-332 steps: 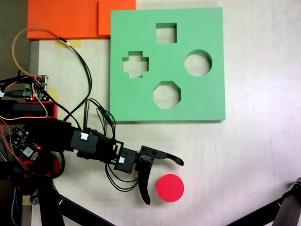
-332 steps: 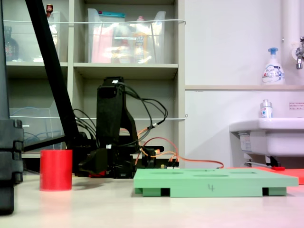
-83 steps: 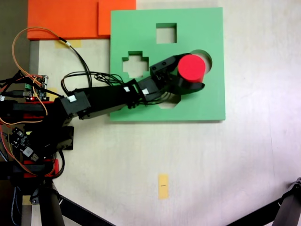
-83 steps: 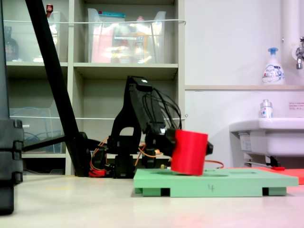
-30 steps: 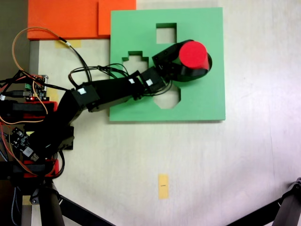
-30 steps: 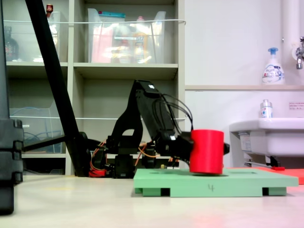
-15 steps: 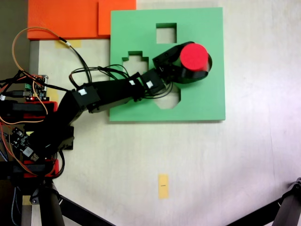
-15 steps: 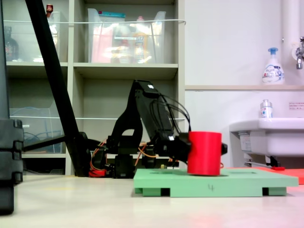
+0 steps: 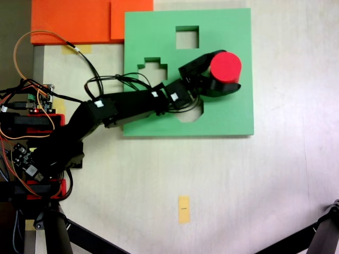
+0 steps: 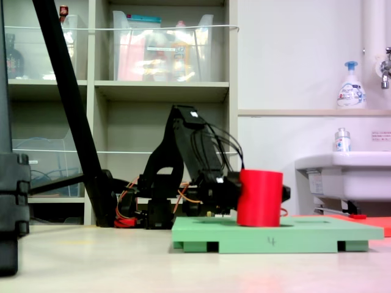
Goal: Put the cylinder block into the corresponding hole
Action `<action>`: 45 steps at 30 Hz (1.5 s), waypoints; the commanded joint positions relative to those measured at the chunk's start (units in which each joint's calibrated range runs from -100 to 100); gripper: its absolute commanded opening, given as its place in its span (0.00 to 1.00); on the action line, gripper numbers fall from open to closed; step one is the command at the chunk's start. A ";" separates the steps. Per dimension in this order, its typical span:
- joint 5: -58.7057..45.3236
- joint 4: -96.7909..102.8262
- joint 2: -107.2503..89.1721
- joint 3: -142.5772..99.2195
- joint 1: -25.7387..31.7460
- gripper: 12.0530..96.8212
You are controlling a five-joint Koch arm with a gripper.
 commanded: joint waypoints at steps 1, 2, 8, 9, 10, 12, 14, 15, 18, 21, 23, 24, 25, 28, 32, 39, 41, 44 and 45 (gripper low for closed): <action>0.20 1.70 0.30 3.74 0.00 0.29; 0.20 1.70 0.58 4.04 0.00 0.29; 0.20 1.31 1.70 5.24 0.39 0.29; 0.20 1.31 1.70 5.24 0.44 0.29; 0.20 1.31 1.70 5.24 0.49 0.29; 0.20 1.31 1.70 5.24 0.59 0.29; 0.20 1.41 1.70 5.24 0.73 0.29; 0.20 1.41 1.70 5.24 0.78 0.29; 0.20 1.41 1.70 5.24 0.98 0.29; 0.20 1.41 1.70 5.24 1.12 0.29; 0.20 1.41 1.70 5.24 1.27 0.29; 0.20 1.41 1.70 5.24 1.37 0.29; 0.20 1.41 1.70 5.24 1.42 0.29; 0.20 1.51 2.11 5.24 1.66 0.29; 0.20 1.51 2.25 5.34 2.00 0.29; 0.24 1.51 3.09 5.34 2.20 0.29; 0.20 1.51 3.51 5.64 2.15 0.29; 0.20 1.51 3.79 5.64 2.00 0.29; 0.24 1.51 4.21 5.64 1.95 0.29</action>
